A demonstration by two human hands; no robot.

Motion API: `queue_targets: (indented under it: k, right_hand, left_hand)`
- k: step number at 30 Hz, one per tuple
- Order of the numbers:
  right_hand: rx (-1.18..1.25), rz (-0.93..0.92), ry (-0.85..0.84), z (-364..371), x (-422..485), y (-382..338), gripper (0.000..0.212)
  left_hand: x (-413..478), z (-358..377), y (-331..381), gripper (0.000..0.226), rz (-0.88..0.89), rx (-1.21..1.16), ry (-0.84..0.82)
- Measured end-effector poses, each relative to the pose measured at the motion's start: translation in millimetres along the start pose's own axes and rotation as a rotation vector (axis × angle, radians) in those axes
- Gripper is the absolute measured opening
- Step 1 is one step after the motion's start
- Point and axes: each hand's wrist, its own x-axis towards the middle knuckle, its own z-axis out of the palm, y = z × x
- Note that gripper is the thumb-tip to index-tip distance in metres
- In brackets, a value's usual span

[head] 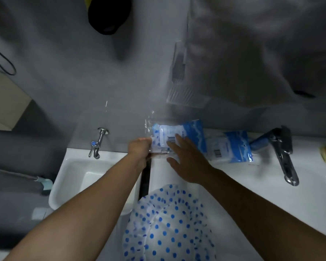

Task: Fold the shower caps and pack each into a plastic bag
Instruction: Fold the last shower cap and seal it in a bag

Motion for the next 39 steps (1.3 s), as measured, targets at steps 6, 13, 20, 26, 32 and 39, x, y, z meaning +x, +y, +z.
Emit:
queue_targets:
  k: [6, 13, 20, 26, 32, 39]
  right_hand:
    - [-0.007, 0.058, -0.086, 12.1, 23.2, 6.4, 0.058]
    - [0.087, -0.051, 0.314, 1.6, -30.2, 10.1, 0.039]
    - [0.179, -0.022, -0.249, 67.5, -176.8, 22.6, 0.034]
    - [0.221, 0.021, -0.422, 99.0, -207.4, 19.4, 0.045]
    - [0.219, 0.068, -0.422, 103.0, -208.8, 19.4, 0.047]
    - [0.228, 0.082, -0.443, 103.1, -210.5, 17.7, 0.050]
  left_hand:
    - [4.6, -9.8, -0.9, 0.049, 0.313, 0.650, 0.091]
    - [-56.7, -62.4, -22.7, 0.017, 0.565, 0.813, -0.082]
    - [-123.2, -133.5, -90.7, 0.018, 0.664, 1.313, -0.645]
    - [-148.0, -166.8, -142.5, 0.064, 0.807, 1.677, -0.935]
    - [-152.5, -190.3, -161.5, 0.090, 1.023, 1.852, -0.897]
    - [-155.2, -192.8, -162.0, 0.069, 0.912, 1.688, -0.846]
